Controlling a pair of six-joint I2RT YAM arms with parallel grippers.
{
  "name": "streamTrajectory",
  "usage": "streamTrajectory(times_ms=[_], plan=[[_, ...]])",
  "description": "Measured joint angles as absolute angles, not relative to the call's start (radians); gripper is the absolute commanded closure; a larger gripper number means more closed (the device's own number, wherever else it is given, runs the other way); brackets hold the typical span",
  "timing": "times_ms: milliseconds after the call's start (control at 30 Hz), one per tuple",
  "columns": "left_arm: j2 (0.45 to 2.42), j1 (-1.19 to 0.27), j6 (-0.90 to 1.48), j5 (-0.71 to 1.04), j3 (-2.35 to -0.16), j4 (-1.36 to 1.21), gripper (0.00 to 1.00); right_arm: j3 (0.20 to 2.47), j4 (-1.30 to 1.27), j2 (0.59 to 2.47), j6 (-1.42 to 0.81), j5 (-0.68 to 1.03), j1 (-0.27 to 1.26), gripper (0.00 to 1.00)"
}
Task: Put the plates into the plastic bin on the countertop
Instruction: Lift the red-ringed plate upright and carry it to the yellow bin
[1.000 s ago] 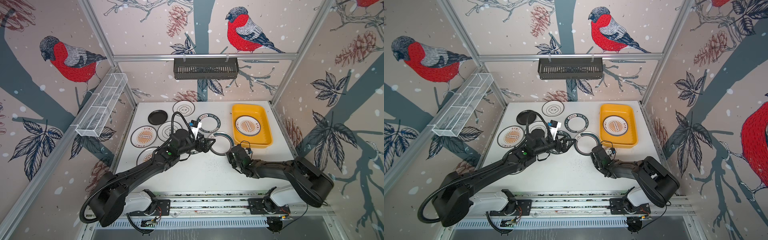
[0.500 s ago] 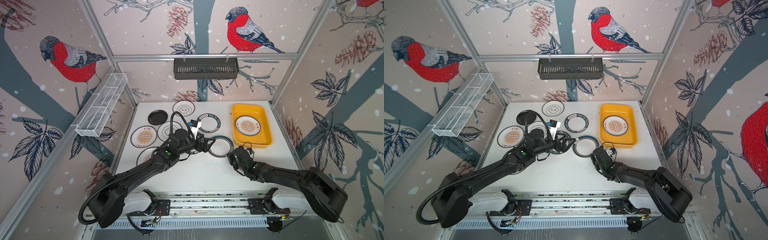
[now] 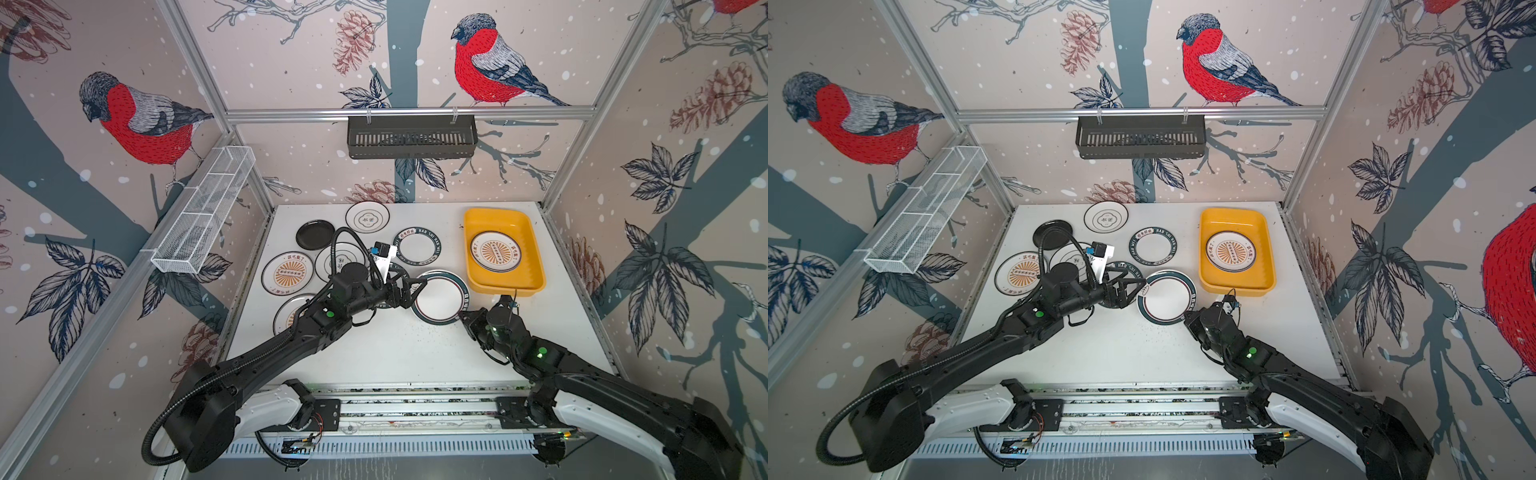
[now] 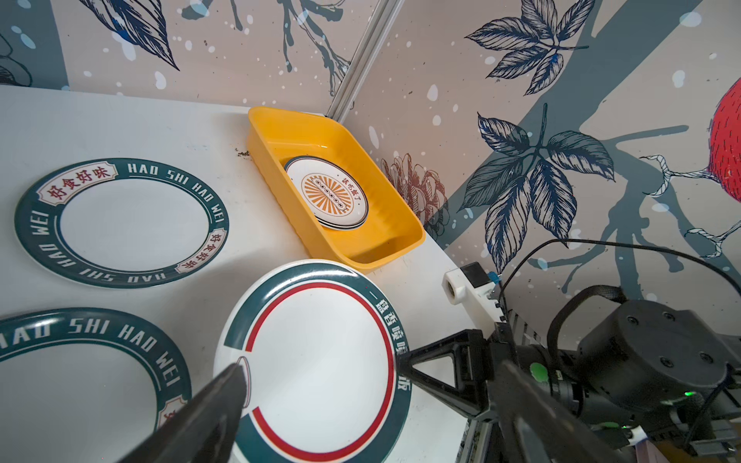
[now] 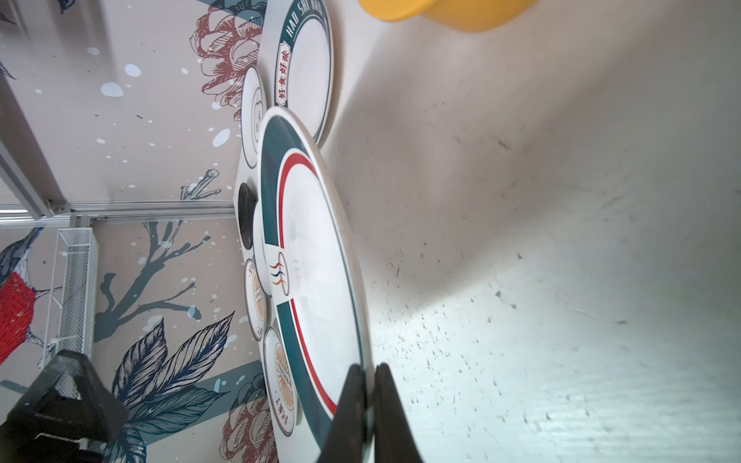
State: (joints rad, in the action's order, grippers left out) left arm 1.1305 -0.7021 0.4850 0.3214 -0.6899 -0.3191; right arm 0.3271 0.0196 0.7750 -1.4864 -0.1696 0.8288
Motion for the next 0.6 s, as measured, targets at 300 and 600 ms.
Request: streamTrajectory(times_ms=[300,600], plan=[[1.044,-0.702,0.49,0.28,-0.656,-0.294,0.04,0.371,0.082,0.744,-1.426,-0.172,0.877,0.99],[1.065,-0.696,0.436,0.258,-0.696,-0.258,0.04,0.478,0.139,0.736,-1.384,-0.245,0.863,0.99]])
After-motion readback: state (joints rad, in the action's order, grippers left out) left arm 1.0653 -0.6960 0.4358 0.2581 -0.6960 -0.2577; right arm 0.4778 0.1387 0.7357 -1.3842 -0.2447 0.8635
